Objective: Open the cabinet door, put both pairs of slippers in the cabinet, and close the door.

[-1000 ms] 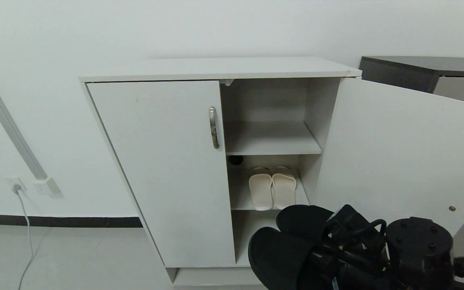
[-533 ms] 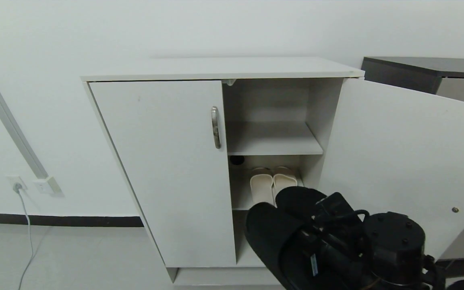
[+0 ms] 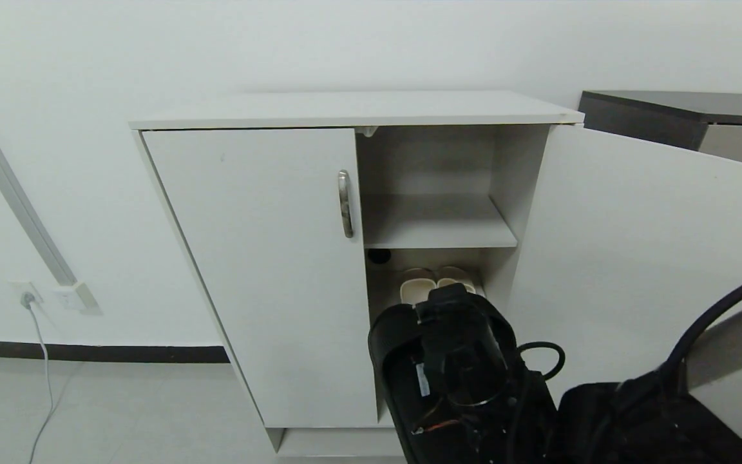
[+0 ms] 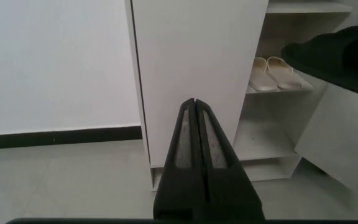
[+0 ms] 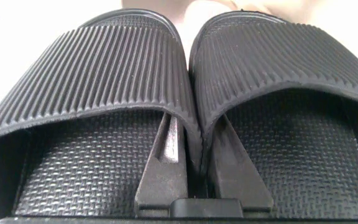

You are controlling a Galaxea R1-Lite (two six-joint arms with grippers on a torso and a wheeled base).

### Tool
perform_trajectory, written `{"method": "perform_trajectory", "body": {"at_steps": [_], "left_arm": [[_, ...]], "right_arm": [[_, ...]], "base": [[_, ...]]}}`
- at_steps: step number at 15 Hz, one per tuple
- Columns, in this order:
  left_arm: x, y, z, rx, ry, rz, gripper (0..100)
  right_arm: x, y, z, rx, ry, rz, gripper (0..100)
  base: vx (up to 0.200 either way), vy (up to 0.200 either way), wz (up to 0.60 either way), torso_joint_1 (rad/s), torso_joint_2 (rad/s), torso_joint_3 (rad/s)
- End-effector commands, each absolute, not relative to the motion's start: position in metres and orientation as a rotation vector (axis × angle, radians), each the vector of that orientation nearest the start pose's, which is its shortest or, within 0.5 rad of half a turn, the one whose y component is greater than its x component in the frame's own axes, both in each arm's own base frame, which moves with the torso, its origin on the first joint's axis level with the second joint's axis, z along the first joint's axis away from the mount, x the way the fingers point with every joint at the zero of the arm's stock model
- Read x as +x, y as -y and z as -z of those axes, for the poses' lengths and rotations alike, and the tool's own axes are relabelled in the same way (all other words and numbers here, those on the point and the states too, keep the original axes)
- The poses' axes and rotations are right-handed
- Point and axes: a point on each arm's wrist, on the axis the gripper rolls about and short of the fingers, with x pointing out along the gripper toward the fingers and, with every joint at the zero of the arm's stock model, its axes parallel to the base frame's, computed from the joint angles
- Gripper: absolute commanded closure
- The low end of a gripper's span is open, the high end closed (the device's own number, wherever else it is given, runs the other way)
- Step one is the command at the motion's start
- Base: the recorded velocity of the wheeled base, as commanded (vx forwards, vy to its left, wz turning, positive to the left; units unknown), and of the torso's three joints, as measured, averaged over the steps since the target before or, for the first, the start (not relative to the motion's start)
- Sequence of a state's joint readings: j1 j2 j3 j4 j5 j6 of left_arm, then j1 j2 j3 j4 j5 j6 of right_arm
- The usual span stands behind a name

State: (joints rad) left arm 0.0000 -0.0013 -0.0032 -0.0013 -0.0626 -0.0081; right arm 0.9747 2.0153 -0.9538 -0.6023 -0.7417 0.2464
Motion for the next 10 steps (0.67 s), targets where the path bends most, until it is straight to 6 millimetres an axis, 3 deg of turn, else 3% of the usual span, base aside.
{"method": "perform_trajectory", "body": {"at_steps": [1,7,9,10], "left_arm": [[-0.023,0.001,-0.076,-0.008,0.004,0.063,100],[-0.023,0.001,-0.076,-0.006,0.004,0.063,100],[-0.023,0.001,-0.076,-0.006,0.004,0.063,100],[-0.023,0.001,-0.076,-0.008,0.004,0.063,100]], "right_arm": [[0.228,-0.312,-0.153,-0.004,-0.281,-0.091,100],[0.231,-0.314,-0.236,0.074,-0.214,-0.09,100],[0.233,-0.306,-0.249,0.042,-0.242,-0.071,100],[0.24,-0.301,-0.243,0.035,-0.265,-0.039,100]], "base": [[0.0,0.0,0.0,0.0,0.0,0.0],[0.0,0.0,0.0,0.0,0.0,0.0],[0.0,0.0,0.0,0.0,0.0,0.0],[0.0,0.0,0.0,0.0,0.0,0.0]]}}
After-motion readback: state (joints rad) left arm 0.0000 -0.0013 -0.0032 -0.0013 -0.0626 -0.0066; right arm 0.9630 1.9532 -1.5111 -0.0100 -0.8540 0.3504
